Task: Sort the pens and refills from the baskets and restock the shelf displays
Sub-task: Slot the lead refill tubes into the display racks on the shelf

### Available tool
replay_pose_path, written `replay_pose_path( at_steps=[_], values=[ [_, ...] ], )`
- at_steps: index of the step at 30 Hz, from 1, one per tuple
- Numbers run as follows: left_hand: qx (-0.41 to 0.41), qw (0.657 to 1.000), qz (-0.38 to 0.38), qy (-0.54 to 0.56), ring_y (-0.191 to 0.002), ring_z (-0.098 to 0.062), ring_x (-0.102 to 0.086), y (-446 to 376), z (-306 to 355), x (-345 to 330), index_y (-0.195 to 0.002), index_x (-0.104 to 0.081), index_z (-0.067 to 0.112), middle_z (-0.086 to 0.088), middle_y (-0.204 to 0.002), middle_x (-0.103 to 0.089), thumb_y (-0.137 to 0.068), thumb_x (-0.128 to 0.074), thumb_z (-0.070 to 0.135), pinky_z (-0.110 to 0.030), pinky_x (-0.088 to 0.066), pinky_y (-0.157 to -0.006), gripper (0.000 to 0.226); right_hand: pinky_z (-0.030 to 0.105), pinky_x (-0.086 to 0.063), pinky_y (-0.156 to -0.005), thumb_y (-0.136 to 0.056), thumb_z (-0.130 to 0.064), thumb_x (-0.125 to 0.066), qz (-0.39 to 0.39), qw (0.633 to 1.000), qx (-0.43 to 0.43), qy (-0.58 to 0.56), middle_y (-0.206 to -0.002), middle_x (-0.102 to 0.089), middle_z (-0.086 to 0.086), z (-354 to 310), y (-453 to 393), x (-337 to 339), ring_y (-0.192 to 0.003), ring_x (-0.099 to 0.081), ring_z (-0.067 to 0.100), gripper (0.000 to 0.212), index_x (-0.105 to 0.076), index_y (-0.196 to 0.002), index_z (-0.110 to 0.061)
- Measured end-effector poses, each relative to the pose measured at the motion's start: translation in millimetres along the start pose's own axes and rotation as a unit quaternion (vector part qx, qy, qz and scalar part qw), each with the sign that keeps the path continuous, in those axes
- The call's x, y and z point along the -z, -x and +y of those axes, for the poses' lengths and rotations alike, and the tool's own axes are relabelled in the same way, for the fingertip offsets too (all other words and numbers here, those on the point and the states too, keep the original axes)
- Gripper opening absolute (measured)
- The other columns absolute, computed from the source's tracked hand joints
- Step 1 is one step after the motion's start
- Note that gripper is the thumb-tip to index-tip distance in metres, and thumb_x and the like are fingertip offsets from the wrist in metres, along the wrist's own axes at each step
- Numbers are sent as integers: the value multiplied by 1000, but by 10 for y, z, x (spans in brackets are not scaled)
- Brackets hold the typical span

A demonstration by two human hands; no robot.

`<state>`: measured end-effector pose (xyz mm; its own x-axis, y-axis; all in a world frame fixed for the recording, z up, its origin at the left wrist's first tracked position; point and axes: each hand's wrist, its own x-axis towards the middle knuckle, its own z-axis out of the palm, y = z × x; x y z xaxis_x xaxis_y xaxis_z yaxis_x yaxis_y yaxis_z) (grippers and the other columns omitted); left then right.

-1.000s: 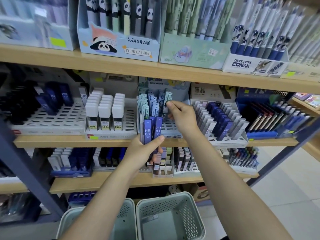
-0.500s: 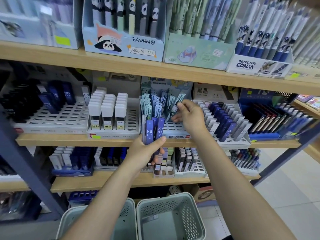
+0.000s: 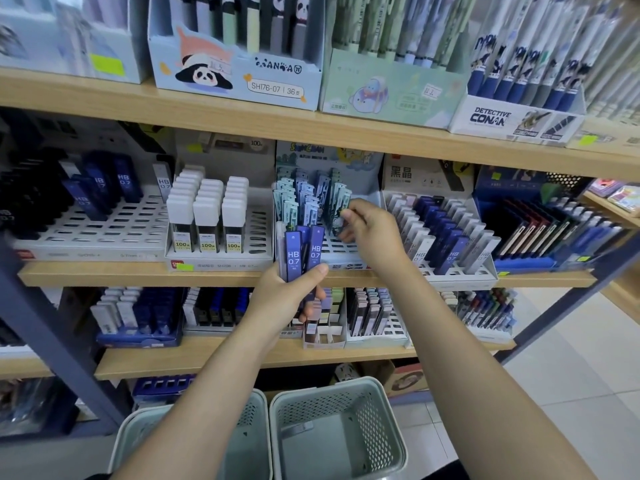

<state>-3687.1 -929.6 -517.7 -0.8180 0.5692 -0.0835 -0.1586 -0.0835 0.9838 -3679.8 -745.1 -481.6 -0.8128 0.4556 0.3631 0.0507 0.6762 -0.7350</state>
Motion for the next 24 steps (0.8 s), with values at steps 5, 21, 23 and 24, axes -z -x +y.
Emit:
replay_pose_path(
  at_steps=[5,21,23,24],
  values=[
    [2,1000,1,-1,-47,-12,-53,-6,-8,6,-98,-67,16,-3,-68,-70,-91,-72,31,-27,-45,-48,17,34,-48,-70,-101,-15,-56,-9,1000,-22,15,-70,-59,3,19,-19,2,-68,-52,20,28,-61,-74,-10],
    [-1,998,-55,-22,-44,-16,-52,31,-7,-31,-88,-68,9,-8,-68,-69,-91,-73,22,-23,-37,-41,14,21,-41,-54,-94,-29,-68,-63,982,-102,-146,-60,-59,4,-376,761,123,-51,-53,11,29,-62,-74,-8],
    [-4,996,-77,-40,-46,-17,-54,49,-35,-70,-89,-70,8,-10,-70,-70,-91,-73,23,-24,-37,-43,15,17,-39,-48,-94,-20,-69,-57,975,-114,-180,-53,-56,1,-330,876,135,-47,-51,10,29,-62,-78,3],
    [-3,996,-83,-42,-47,-17,-54,69,-55,-93,-92,-70,7,-10,-74,-73,-91,-72,23,-25,-37,-44,16,17,-39,-46,-94,-18,-68,-43,971,-125,-199,-52,-56,1,-294,916,168,-46,-51,10,29,-61,-82,8]
  ],
)
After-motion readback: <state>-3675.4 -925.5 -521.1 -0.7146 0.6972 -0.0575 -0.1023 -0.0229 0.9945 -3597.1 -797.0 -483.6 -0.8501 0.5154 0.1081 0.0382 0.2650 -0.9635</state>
